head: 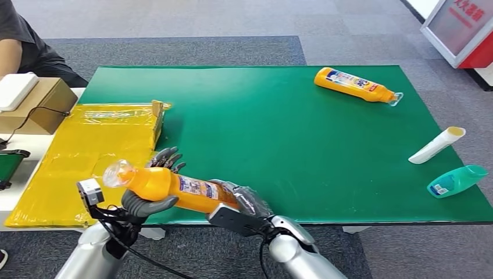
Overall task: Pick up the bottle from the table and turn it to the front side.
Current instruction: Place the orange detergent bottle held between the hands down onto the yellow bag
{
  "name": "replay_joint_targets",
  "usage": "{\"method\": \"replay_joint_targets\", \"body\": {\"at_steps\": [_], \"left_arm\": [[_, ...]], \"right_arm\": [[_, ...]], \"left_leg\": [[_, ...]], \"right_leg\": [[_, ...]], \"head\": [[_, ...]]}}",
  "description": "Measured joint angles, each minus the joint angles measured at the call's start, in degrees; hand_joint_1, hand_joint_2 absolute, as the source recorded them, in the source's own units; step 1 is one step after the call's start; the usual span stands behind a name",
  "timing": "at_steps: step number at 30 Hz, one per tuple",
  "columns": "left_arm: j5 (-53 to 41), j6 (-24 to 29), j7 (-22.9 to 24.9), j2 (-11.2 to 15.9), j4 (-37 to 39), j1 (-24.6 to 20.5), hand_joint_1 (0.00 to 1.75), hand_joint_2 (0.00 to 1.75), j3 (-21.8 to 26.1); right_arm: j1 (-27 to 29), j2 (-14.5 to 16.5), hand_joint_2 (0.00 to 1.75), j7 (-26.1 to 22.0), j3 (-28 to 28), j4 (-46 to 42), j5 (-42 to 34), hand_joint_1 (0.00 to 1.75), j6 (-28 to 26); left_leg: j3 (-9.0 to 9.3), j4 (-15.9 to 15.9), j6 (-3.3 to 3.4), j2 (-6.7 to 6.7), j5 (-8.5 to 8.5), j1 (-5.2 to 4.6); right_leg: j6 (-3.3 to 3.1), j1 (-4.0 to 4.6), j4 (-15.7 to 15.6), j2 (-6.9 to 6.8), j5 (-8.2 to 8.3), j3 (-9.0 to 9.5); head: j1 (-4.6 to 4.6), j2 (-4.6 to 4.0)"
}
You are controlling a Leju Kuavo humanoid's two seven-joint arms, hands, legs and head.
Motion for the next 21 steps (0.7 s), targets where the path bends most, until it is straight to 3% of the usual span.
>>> {"method": "replay_joint_targets", "body": {"at_steps": [2, 3, 4, 7, 11, 21], "left_arm": [[0.2, -0.5, -0.7, 0.8, 1.0, -0.3, 1.75, 1.75, -1.5], [0.0, -0.4, -1.2, 1.2, 1.4, -0.3, 1.75, 1.75, -2.2], [-0.4, -0.1, -1.8, 1.5, 1.6, -0.4, 1.75, 1.75, -2.7], [-4.2, 3.1, -2.9, 2.0, 1.9, -0.5, 1.75, 1.75, -4.0], [-15.7, 12.5, -2.7, 2.2, -0.2, -0.4, 1.75, 1.75, -4.8], [-54.5, 32.2, 6.0, 2.9, -13.1, 0.0, 1.75, 1.75, -5.9]], "right_arm": [[-0.5, 0.1, 1.75, -0.2, 0.9, 0.9, 0.0, 0.48, -0.3], [-0.7, 0.1, 1.75, -0.1, 1.2, 1.3, 0.0, 0.09, -0.5], [-0.8, 0.1, 1.75, -0.1, 1.5, 1.6, -0.1, 0.0, -0.7], [-0.9, 0.2, 1.75, 0.2, 2.2, 2.0, -0.3, 0.0, -1.0], [-0.4, 0.2, 1.75, 1.2, 2.1, 1.3, -0.5, 0.0, -1.5], [3.1, 0.0, 1.75, 4.6, -2.9, -5.6, 0.8, 0.0, -0.7]], "left_leg": [[0.0, 0.0, 0.0, 0.0, 0.01, 0.0], [0.0, 0.0, 0.0, 0.0, 0.01, 0.0], [0.0, 0.0, 0.0, 0.0, 0.01, 0.0], [0.0, 0.0, 0.0, 0.0, 0.01, 0.0], [0.0, 0.0, 0.0, 0.0, 0.01, 0.0], [0.01, 0.0, 0.0, 0.0, 0.01, 0.0]], "right_leg": [[0.0, 0.0, 0.0, 0.0, 0.0, 0.0], [0.0, 0.0, 0.0, 0.0, 0.0, 0.0], [0.0, 0.0, 0.0, 0.0, 0.0, 0.01], [0.0, 0.0, 0.0, 0.0, 0.01, 0.01], [0.01, -0.01, 0.0, 0.0, 0.01, 0.01], [0.0, 0.01, 0.0, 0.01, 0.01, 0.0]], "head": [[0.0, 0.0], [0.01, 0.0], [0.01, 0.0], [0.01, 0.0], [0.02, 0.0], [0.01, 0.0]]}}
